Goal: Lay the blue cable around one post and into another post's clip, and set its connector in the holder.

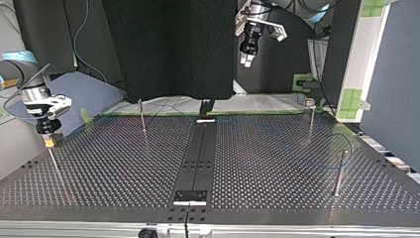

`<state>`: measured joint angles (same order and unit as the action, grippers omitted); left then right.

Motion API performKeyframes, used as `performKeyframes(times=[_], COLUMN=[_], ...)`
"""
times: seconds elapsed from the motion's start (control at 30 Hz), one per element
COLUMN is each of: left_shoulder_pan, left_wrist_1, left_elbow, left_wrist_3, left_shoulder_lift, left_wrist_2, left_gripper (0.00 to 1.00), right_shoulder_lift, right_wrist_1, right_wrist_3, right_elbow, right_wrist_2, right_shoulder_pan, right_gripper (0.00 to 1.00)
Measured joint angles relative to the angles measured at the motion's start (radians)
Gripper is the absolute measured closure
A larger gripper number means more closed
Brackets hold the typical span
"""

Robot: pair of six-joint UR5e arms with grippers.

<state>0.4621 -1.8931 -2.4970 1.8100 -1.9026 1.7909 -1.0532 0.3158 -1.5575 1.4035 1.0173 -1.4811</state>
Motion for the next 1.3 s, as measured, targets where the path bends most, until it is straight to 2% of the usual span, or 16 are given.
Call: performKeyframes(times=[0.77, 1.3], left_shoulder_pan=[-0.001, -0.002], left_wrist_1=[0.000, 0.000], left_elbow=[0.000, 0.000], left_wrist_3=[0.000, 0.000], left_shoulder_lift=[0.000, 0.000], left_wrist_2=[0.000, 0.000], left_gripper=[0.00, 0.00], right_shoulder_lift=[0.007, 0.013], right_wrist_1=[0.011, 0.040], right_wrist_3=[-0.009, -0.034], right_elbow=[0.001, 0.001], right_wrist_2=[0.002, 0.002], right_shoulder_pan=[0.003, 0.004], right_gripper=[1.00, 1.00])
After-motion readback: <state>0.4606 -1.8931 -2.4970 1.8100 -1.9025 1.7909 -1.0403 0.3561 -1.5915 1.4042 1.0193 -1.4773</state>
